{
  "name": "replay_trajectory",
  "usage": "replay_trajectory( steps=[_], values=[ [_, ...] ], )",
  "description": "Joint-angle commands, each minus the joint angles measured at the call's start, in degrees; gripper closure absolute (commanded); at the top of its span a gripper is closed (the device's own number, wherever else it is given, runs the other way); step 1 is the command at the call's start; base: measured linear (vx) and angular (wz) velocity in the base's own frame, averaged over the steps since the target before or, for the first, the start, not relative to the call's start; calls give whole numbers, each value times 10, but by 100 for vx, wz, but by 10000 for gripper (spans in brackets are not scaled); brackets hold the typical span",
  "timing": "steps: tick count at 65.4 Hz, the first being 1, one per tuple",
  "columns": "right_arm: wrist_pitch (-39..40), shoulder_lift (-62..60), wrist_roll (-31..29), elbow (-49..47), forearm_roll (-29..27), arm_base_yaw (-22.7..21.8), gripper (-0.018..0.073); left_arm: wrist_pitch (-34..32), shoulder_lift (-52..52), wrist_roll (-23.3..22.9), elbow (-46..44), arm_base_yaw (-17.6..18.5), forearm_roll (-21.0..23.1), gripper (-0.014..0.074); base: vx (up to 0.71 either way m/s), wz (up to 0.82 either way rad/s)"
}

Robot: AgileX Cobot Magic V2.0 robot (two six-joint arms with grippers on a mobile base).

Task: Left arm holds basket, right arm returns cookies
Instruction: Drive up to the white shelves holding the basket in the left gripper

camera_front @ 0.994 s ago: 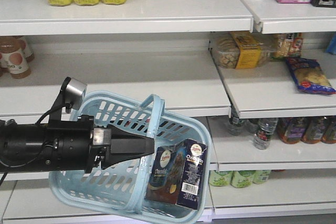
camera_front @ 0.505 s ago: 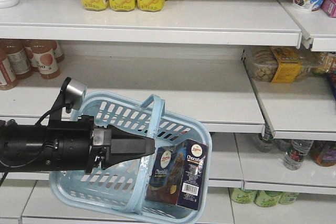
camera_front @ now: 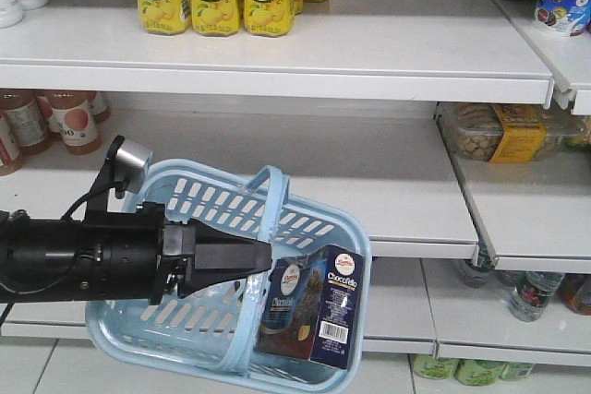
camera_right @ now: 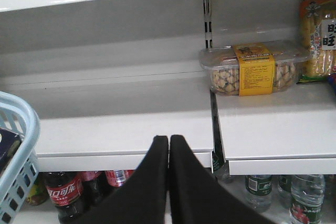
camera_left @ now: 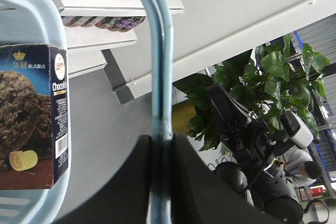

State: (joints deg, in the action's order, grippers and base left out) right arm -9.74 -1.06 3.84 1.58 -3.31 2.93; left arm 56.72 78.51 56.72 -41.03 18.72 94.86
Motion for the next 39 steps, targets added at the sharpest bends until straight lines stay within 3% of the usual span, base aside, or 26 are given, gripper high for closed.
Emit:
replay_trajectory(
  steps=[1, 39],
  values=[
    [42, -2, -1, 11, 1, 0, 567, 33, -18, 11, -17, 3, 67, 603, 9, -4],
    [42, -2, -1, 11, 1, 0, 567, 33, -18, 11, -17, 3, 67, 603, 7, -4]
  ],
)
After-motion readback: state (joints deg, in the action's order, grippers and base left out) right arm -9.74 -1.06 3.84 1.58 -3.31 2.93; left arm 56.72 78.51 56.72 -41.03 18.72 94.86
